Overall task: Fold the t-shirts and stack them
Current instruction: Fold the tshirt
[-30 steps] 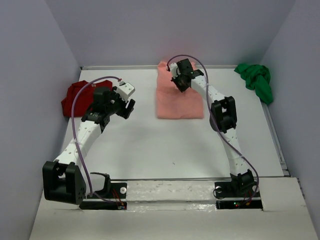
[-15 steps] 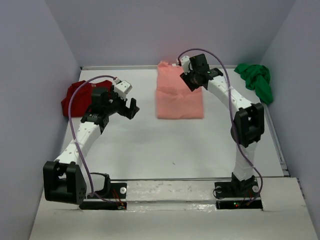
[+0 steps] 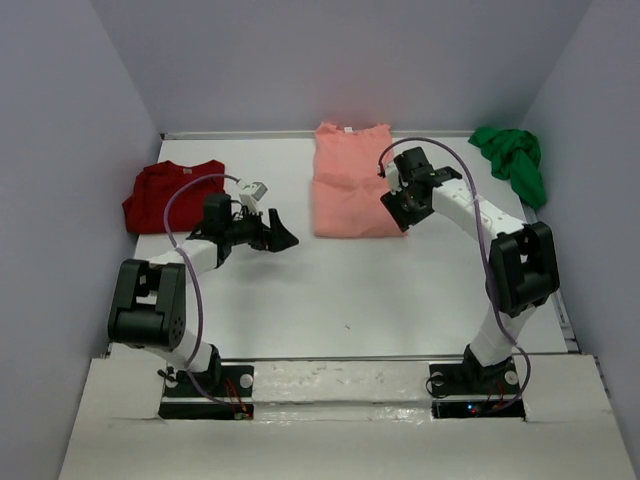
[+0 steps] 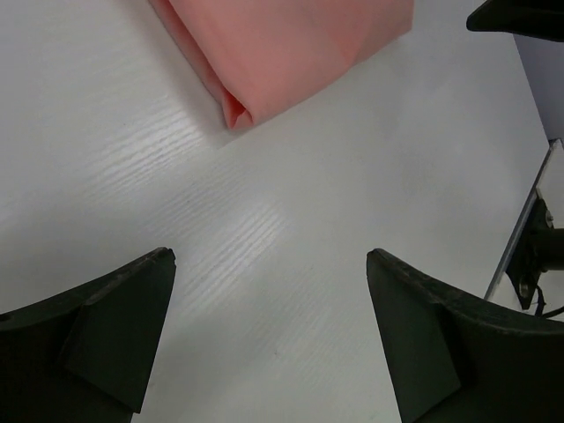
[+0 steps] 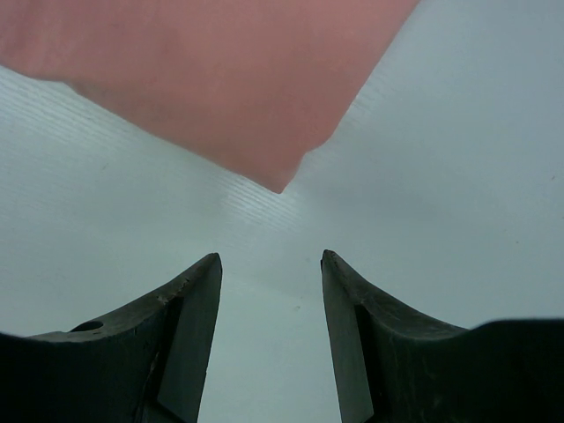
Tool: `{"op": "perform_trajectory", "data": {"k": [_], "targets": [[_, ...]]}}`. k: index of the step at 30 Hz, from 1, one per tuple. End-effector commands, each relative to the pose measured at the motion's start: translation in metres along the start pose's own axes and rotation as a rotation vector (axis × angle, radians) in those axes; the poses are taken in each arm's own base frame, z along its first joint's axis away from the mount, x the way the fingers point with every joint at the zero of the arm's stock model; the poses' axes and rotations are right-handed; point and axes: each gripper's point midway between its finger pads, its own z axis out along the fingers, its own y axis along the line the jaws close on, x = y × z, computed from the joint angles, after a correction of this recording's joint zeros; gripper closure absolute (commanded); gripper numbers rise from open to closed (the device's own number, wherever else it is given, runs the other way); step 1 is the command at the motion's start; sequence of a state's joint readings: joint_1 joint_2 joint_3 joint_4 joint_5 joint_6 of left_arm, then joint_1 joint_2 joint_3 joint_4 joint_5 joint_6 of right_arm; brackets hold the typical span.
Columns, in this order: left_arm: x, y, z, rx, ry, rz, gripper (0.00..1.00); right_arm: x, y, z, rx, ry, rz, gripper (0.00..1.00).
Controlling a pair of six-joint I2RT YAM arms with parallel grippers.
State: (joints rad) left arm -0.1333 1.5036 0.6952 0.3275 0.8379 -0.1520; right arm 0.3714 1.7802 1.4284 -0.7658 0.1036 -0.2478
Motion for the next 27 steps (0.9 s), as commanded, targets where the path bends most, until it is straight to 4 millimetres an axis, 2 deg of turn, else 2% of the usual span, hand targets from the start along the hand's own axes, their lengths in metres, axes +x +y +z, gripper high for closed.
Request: {"op": "perform_trajectory", "data": {"k": [1,3,5,6,7,8,9,10,11,13,18,22,24,25,27], "targets": [[-0.011,-0.002,0.013,0.067,-0.011,-0.067,0.01,0.0,-0.002,-0.003,0.002,-0.009,0.033,0.46],[-0.011,0.005,0.018,0.05,0.002,-0.068,0.01,0.001,-0.015,-0.002,0.071,-0.01,0.014,0.46],[-0.022,0.003,0.026,0.04,0.005,-0.009,0.01,0.0,-0.024,-0.007,0.116,-0.033,-0.024,0.46],[-0.02,0.016,0.028,-0.043,0.031,0.078,0.01,0.0,-0.025,-0.007,0.118,-0.043,-0.041,0.46],[-0.023,0.007,0.032,-0.024,0.046,0.148,0.01,0.0,-0.025,-0.009,0.116,-0.052,-0.057,0.46],[-0.03,0.004,0.038,-0.085,0.061,0.309,0.01,-0.003,-0.025,-0.016,0.11,-0.076,-0.08,0.45],[-0.033,-0.001,0.042,-0.117,0.061,0.334,0.01,-0.003,-0.024,-0.018,0.104,-0.087,-0.099,0.45],[-0.037,0.002,0.043,-0.166,0.062,0.444,0.01,0.002,-0.023,-0.015,0.101,-0.086,-0.134,0.45],[-0.036,-0.014,0.05,-0.153,0.061,0.524,0.01,0.003,-0.022,-0.017,0.097,-0.094,-0.151,0.45],[-0.03,-0.022,0.055,-0.151,0.082,0.663,0.01,0.011,-0.019,-0.011,0.084,-0.088,-0.185,0.45],[-0.011,-0.021,0.053,-0.372,0.128,0.958,0.01,0.028,-0.018,-0.003,0.092,-0.087,-0.25,0.43],[-0.001,-0.014,0.042,-0.439,0.15,1.031,0.01,0.033,-0.018,0.006,0.103,-0.084,-0.256,0.45],[-0.002,-0.015,0.039,-0.443,0.147,1.068,0.01,0.042,-0.012,0.013,0.074,-0.077,-0.308,0.45],[0.003,-0.011,0.036,-0.471,0.162,1.088,0.01,0.035,-0.014,0.013,0.085,-0.118,-0.348,0.45],[0.006,-0.007,0.032,-0.507,0.189,1.161,0.01,0.038,-0.014,0.016,0.103,-0.15,-0.401,0.43]]}}
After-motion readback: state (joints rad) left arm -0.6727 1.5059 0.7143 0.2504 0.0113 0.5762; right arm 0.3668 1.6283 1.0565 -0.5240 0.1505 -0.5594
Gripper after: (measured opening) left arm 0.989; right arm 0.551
